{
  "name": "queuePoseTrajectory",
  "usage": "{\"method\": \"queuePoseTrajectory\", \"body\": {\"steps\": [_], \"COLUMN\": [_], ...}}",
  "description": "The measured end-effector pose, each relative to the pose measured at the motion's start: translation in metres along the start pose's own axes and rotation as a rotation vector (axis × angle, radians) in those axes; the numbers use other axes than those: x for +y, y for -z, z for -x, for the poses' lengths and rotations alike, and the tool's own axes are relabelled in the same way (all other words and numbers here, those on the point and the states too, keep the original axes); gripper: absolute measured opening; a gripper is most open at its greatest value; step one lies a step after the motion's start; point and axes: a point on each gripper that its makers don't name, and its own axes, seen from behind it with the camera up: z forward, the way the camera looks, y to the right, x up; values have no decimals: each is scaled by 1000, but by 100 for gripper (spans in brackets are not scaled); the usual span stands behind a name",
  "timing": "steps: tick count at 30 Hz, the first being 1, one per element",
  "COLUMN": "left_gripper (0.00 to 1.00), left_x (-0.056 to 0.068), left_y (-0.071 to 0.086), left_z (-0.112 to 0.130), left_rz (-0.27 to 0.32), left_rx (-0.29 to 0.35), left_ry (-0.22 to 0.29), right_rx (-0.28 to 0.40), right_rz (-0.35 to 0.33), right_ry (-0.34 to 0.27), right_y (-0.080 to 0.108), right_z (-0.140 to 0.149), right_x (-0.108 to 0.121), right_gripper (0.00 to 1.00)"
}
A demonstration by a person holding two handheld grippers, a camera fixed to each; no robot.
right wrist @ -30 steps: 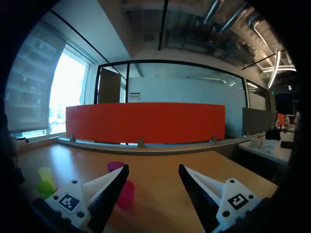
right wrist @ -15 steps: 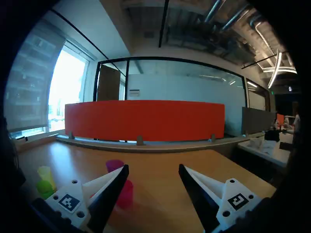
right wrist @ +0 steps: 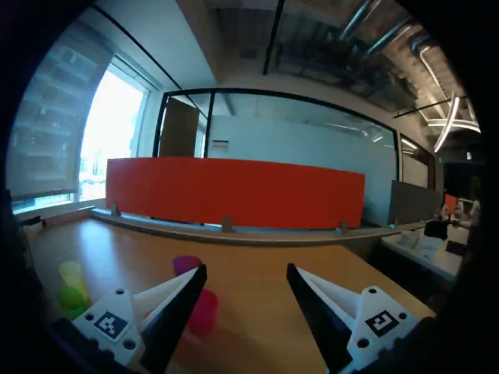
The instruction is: Pour water
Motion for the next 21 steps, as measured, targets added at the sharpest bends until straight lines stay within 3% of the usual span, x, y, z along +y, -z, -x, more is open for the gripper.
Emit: {"method": "queuePoseTrajectory", "body": {"steps": [21], "left_gripper": [91], "left_x": [3], "left_y": [-5], "left_z": [28], "left_rz": [1], "left_rx": [-62], "left_ry": [-45], "right_rx": [13], "right_rz": [-22], "right_ry": [20], "right_y": [3], "right_z": [-14], "right_x": [-11], "right_gripper": [99]}}
